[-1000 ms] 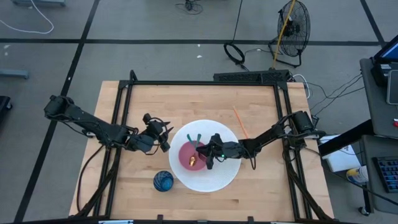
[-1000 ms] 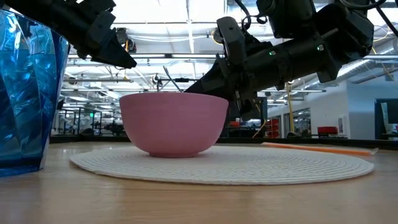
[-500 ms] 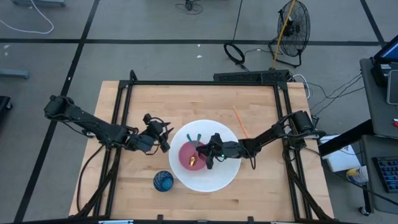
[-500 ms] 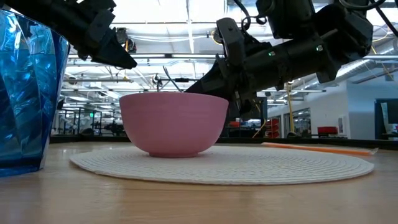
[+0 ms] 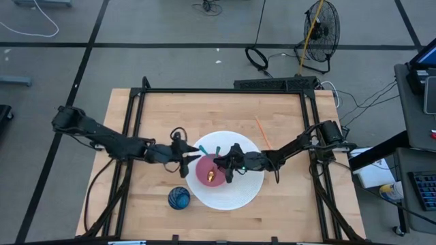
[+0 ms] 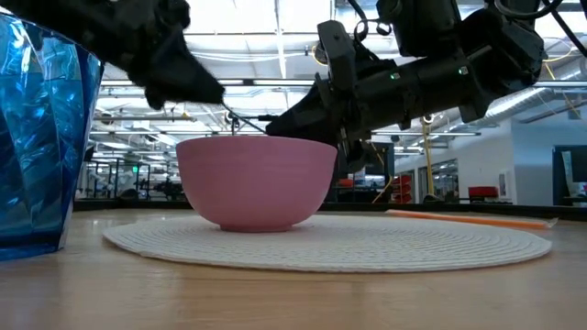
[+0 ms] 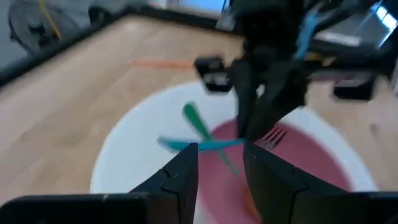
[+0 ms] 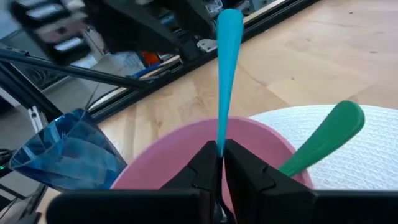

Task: Pick & Place Utensil
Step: Put the blue fork into the pink bowl, then put the blue cup on the white mat to the right of the pink bowl

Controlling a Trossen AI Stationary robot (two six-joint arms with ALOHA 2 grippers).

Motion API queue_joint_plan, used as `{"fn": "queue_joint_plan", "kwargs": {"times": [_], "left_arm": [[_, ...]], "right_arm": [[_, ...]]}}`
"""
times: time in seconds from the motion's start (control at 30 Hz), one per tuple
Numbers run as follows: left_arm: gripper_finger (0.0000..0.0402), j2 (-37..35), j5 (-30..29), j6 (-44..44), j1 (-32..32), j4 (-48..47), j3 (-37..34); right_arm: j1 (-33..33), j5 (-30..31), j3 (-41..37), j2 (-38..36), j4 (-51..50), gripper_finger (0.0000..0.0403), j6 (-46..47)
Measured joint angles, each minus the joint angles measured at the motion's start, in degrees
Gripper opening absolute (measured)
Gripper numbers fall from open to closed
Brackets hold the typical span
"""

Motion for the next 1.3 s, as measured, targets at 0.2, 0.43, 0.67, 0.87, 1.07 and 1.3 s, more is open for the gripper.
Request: {"fn": "queue_joint_plan", "kwargs": {"times": [0.2, 0.43, 0.67, 0.87, 1.07, 1.3], "left_arm": [[0.0134, 3.3, 6.9, -2.5, 5.3, 0.3, -0.1], [0.0134, 4.3, 9.2, -3.2, 6.9, 1.1, -0.1], [0.0134, 4.3, 10.0, -1.7, 6.8, 1.0, -0.1], [0.0134, 3.7, 9.9, 1.5, 6.8, 1.0, -0.1], [0.0134, 3.3, 9.6, 4.2, 6.7, 1.2, -0.1], [0.0134, 3.3, 7.2, 7.8, 5.7, 1.0, -0.1]], "right_arm": [[0.0, 0.0, 0.0, 0.0, -1.4, 0.0025, 0.7], [0.0, -0.1, 0.0, 0.0, -2.1, 0.0025, 0.7], [0.0, -0.1, 0.0, 0.0, -2.1, 0.0025, -0.6], [0.0, -4.1, 0.0, -0.7, 0.3, 0.0025, -7.2], [0.0, -6.1, 0.0, -5.0, -3.7, 0.0025, -14.5], [0.1, -6.0, 0.0, -15.0, -23.3, 0.0025, -21.7]]}}
